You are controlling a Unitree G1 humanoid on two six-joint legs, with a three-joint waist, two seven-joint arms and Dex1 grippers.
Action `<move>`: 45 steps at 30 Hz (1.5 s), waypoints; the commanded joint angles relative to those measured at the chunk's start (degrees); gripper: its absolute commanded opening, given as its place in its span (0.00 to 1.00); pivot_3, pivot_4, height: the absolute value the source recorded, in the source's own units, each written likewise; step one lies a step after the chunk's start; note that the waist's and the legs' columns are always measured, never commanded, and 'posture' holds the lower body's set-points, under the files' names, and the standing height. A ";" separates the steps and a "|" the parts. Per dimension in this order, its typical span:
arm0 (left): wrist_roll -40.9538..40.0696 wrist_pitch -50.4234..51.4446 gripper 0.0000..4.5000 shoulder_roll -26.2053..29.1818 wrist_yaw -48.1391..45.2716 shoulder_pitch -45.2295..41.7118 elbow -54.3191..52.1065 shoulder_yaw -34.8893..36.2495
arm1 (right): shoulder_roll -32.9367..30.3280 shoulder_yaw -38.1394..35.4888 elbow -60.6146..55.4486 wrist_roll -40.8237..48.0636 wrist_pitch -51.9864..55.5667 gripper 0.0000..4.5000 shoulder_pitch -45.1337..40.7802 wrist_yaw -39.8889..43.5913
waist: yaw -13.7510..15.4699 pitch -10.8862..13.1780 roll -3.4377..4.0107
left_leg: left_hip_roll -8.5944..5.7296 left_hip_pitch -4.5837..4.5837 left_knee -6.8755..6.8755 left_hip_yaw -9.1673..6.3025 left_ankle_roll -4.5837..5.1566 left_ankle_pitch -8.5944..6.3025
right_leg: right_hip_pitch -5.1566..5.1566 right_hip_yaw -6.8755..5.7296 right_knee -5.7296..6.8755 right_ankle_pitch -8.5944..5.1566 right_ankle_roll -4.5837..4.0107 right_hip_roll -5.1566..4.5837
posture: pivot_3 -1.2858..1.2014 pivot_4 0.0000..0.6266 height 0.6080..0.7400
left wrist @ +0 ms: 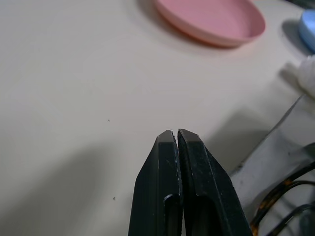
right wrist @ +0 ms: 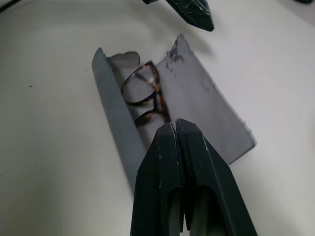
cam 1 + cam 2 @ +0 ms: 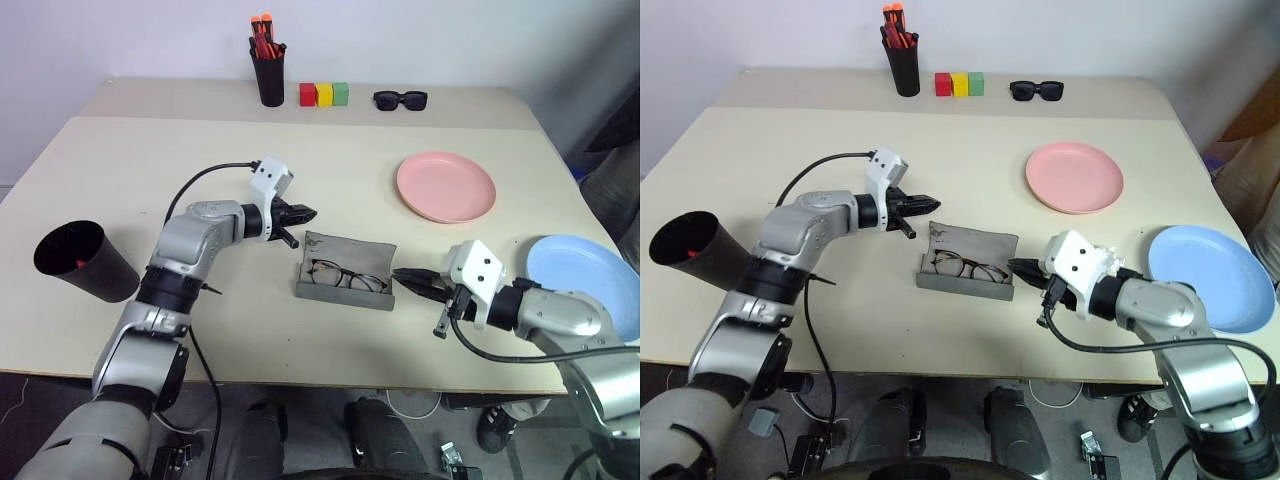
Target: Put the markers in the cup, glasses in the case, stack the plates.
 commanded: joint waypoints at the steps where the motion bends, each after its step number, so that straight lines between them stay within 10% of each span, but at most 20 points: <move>1: 1.96 -2.59 0.02 -1.02 -5.89 -3.97 4.70 -1.17 | 0.98 -2.22 -1.89 -0.06 -1.91 0.00 1.99 -2.37 | 0.09 0.01 -0.01 | -0.01 -0.01 0.00 0.00 0.00 0.00 | 0.00 -0.01 0.00 0.00 0.00 0.00 | 0.52 0.24 0.94; 22: 3.36 -1.84 0.02 6.56 -20.71 9.85 -15.91 -2.60 | 0.70 -1.57 4.77 -2.94 -8.76 0.00 1.85 -4.77 | 0.10 -0.02 0.03 | 0.03 0.04 -0.01 -0.02 0.00 0.00 | 0.05 -0.01 0.04 -0.01 0.01 -0.01 | 0.52 0.24 0.94; 35: 1.86 -10.33 0.02 5.39 -10.27 23.68 -29.40 5.45 | 0.38 5.74 24.50 -7.84 2.92 0.00 -23.17 -10.38 | -0.25 -0.05 0.08 | 0.04 0.23 0.06 0.06 0.01 0.00 | 0.22 0.06 0.03 -0.01 -0.01 -0.05 | 0.52 0.24 0.94; 43: -1.47 -9.11 0.00 6.75 -3.67 37.40 -46.22 11.30 | -1.91 18.87 46.87 -27.24 -14.15 0.72 -33.40 -12.95 | -0.15 -0.04 0.09 | 0.05 0.11 -0.01 0.12 0.00 0.00 | 0.06 0.08 0.02 -0.01 0.00 -0.08 | 0.52 0.24 0.94; 45: -3.21 -8.40 0.00 6.46 -2.31 39.22 -48.75 12.73 | -1.35 19.85 51.57 -29.54 -17.62 0.72 -35.06 -13.96 | -0.05 -0.04 0.09 | 0.05 0.12 0.00 0.14 0.00 0.00 | 0.06 0.09 0.03 -0.01 0.00 -0.08 | 0.52 0.24 0.94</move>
